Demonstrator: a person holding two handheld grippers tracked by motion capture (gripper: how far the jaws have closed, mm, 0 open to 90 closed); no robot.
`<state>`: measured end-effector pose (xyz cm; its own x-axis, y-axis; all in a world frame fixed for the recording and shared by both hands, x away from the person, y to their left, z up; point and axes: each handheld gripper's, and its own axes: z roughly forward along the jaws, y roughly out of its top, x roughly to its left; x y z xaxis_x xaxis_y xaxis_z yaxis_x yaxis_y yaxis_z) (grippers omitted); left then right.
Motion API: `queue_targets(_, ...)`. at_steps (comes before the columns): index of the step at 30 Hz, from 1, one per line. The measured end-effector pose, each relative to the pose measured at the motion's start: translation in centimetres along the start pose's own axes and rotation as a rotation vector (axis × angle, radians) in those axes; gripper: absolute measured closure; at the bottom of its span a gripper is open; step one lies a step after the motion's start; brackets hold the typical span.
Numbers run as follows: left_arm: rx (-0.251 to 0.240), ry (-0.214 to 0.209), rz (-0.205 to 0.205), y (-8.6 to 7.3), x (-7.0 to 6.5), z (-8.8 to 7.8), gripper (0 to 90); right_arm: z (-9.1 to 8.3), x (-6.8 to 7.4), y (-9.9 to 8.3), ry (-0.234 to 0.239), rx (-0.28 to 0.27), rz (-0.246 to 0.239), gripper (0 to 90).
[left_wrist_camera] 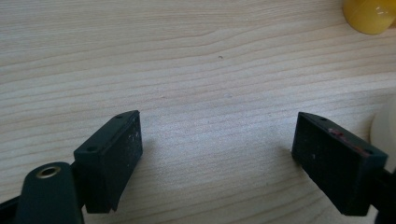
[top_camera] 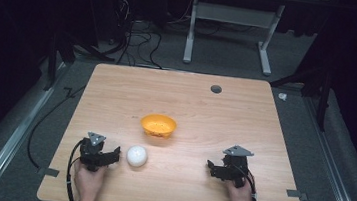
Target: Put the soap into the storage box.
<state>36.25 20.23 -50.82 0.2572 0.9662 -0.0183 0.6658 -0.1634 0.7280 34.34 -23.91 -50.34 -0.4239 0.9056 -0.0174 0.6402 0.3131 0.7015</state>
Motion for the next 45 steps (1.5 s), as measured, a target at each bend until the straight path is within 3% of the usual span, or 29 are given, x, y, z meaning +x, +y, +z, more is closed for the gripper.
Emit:
queue_targets(27,-0.002,0.005,-0.005,0.0,0.0,0.0,16.9,0.0,0.0,0.0,-0.001,-0.001,0.000,14.6)
queue_targets(34,-0.007,-0.020,-0.019,0.0,0.1,-0.4,17.0,0.0,0.0,0.0,-0.001,-0.001,0.000,14.6)
queue_targets(45,-0.055,-0.059,-0.022,0.7,0.0,-1.6,16.5,0.0,0.0,0.0,-0.001,0.000,0.001,14.6)
